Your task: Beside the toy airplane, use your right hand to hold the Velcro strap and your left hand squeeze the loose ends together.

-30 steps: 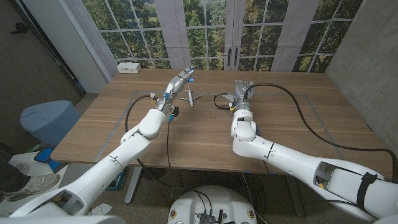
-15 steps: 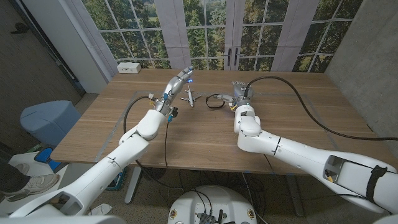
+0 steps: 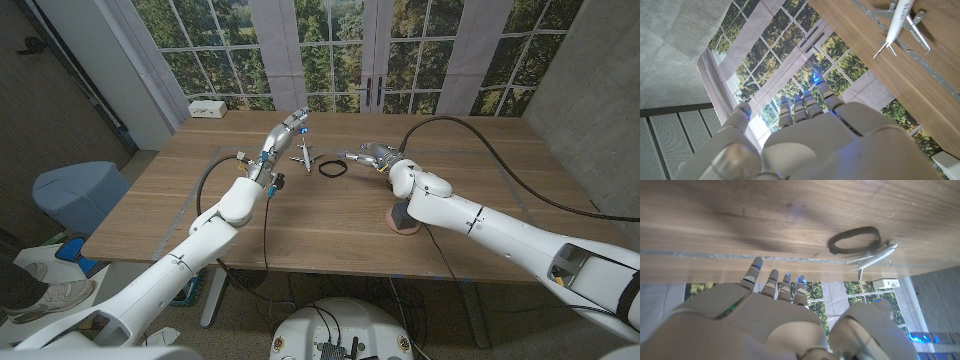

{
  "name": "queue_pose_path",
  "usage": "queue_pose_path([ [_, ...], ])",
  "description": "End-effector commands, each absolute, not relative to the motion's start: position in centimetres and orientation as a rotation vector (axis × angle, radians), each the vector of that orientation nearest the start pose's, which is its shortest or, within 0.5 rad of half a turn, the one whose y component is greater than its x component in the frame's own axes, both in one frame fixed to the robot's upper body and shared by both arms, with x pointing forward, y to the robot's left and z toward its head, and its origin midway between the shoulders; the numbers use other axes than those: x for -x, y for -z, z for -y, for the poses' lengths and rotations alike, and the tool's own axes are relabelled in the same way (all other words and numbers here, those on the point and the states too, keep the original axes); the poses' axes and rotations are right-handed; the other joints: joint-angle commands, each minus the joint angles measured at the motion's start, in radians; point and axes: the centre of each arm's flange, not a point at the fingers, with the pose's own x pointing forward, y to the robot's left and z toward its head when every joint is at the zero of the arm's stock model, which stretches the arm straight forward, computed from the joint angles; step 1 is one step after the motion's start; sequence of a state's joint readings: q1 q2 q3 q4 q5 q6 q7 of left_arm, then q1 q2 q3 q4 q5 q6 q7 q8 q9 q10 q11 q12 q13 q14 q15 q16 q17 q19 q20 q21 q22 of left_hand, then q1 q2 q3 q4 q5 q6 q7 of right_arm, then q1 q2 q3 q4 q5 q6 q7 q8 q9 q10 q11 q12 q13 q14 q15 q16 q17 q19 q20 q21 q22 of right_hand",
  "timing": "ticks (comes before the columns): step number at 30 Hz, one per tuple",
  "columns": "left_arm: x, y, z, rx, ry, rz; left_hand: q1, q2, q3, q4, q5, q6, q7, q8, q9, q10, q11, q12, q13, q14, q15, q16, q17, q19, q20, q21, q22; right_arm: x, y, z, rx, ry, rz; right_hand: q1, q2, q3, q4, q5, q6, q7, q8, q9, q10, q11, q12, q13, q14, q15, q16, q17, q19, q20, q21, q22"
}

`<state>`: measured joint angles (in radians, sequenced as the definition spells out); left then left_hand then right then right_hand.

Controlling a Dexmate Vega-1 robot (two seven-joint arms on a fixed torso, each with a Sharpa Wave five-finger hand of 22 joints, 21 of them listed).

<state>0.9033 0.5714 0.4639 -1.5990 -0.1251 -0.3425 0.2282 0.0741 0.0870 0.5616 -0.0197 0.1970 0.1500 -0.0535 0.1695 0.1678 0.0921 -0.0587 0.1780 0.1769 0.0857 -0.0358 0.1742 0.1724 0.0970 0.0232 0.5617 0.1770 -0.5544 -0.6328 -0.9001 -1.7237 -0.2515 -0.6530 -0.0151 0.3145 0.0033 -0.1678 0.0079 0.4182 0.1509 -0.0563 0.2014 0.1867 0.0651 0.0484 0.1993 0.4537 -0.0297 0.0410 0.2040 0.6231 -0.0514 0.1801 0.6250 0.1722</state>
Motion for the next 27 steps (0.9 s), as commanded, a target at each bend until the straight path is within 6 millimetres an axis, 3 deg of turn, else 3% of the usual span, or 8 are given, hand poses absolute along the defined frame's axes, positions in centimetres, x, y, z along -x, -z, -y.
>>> queue_pose_path([
  [1,-58.1,-0.7,-20.5,-0.413,0.173,0.888,0.001,-0.003,0.0,-0.008,0.006,-0.003,-0.002,0.007,0.003,-0.001,0.001,0.009,0.0,-0.002,-0.016,0.006,0.0,0.008,0.001,-0.003,-0.001,-63.6,0.1,16.2,0.848,-0.199,0.547,0.022,0.058,0.026,-0.001,-0.012,0.035,-0.004,0.009,0.001,0.036,-0.002,0.009,-0.02,0.029,-0.004,0.013,-0.021,0.043,-0.03,-0.007,-0.001],
  [6,-58.2,-0.7,-20.5,-0.413,0.175,0.886,0.002,-0.003,0.001,-0.011,0.006,-0.003,-0.002,0.007,0.003,-0.002,0.002,0.009,0.0,-0.004,-0.017,0.006,-0.001,0.009,0.001,-0.005,0.0,-63.7,0.3,16.7,0.768,-0.183,0.61,0.038,0.092,0.045,-0.005,-0.032,0.06,-0.006,0.011,0.0,0.054,-0.009,0.009,-0.039,0.052,-0.013,0.016,-0.044,0.09,-0.064,-0.008,-0.001],
  [13,-58.3,-0.7,-20.7,-0.413,0.175,0.881,0.004,-0.002,0.004,-0.016,0.005,-0.002,-0.002,0.008,0.003,-0.002,0.002,0.01,0.0,-0.004,-0.016,0.006,-0.001,0.01,0.001,-0.008,0.0,-64.1,0.8,17.3,0.646,-0.19,0.673,0.087,0.149,0.093,-0.026,-0.075,0.104,-0.001,0.012,-0.001,0.108,-0.012,0.017,-0.074,0.107,-0.036,0.023,-0.087,0.148,-0.111,-0.018,-0.001],
  [16,-58.4,-0.6,-20.8,-0.41,0.174,0.878,0.004,-0.002,0.004,-0.017,0.005,-0.002,-0.003,0.008,0.003,-0.003,0.003,0.01,0.0,-0.005,-0.017,0.006,-0.001,0.011,0.0,-0.008,0.0,-64.3,0.9,17.6,0.602,-0.194,0.691,0.093,0.172,0.112,-0.025,-0.088,0.116,-0.003,0.011,-0.001,0.115,-0.019,0.015,-0.085,0.114,-0.04,0.021,-0.099,0.164,-0.141,-0.022,-0.001],
  [19,-58.5,-0.5,-20.9,-0.409,0.174,0.875,0.004,-0.002,0.005,-0.019,0.005,-0.002,-0.003,0.008,0.003,-0.003,0.001,0.01,0.0,-0.006,-0.017,0.006,-0.001,0.012,-0.001,-0.009,0.0,-64.4,1.0,17.7,0.572,-0.194,0.701,0.087,0.188,0.129,-0.013,-0.1,0.119,-0.004,0.008,-0.001,0.118,-0.023,0.012,-0.095,0.115,-0.051,0.019,-0.106,0.176,-0.168,-0.026,-0.001],
  [23,-58.7,-0.4,-21.1,-0.401,0.176,0.868,0.005,0.002,0.008,-0.02,0.006,-0.001,-0.001,0.009,0.003,-0.003,0.002,0.01,0.0,-0.007,-0.019,0.006,0.0,0.014,-0.005,-0.01,0.0,-64.6,1.2,17.9,0.53,-0.198,0.72,0.079,0.206,0.166,0.011,-0.115,0.13,0.02,0.005,-0.001,0.128,-0.036,0.01,-0.112,0.114,-0.074,0.017,-0.117,0.192,-0.205,-0.032,-0.001],
  [26,-58.9,-0.4,-21.2,-0.39,0.18,0.866,0.005,0.015,0.014,-0.018,0.007,0.0,0.002,0.01,0.003,-0.002,0.002,0.011,0.0,-0.008,-0.014,0.007,0.001,0.015,-0.004,-0.012,0.0,-64.7,1.3,18.1,0.488,-0.194,0.737,0.069,0.213,0.216,0.045,-0.122,0.134,0.037,0.0,-0.002,0.131,-0.044,0.006,-0.128,0.109,-0.105,0.014,-0.126,0.199,-0.235,-0.042,-0.001],
  [27,-59.0,-0.4,-21.2,-0.388,0.182,0.864,0.008,0.064,0.035,-0.006,0.012,0.0,0.009,0.01,0.004,-0.001,0.01,0.012,0.0,-0.009,-0.009,0.009,0.003,0.017,0.001,-0.016,0.002,-64.7,1.3,18.1,0.475,-0.191,0.741,0.066,0.214,0.247,0.064,-0.124,0.136,0.039,-0.001,-0.002,0.133,-0.054,0.004,-0.137,0.108,-0.113,0.013,-0.132,0.202,-0.247,-0.046,0.0],
])
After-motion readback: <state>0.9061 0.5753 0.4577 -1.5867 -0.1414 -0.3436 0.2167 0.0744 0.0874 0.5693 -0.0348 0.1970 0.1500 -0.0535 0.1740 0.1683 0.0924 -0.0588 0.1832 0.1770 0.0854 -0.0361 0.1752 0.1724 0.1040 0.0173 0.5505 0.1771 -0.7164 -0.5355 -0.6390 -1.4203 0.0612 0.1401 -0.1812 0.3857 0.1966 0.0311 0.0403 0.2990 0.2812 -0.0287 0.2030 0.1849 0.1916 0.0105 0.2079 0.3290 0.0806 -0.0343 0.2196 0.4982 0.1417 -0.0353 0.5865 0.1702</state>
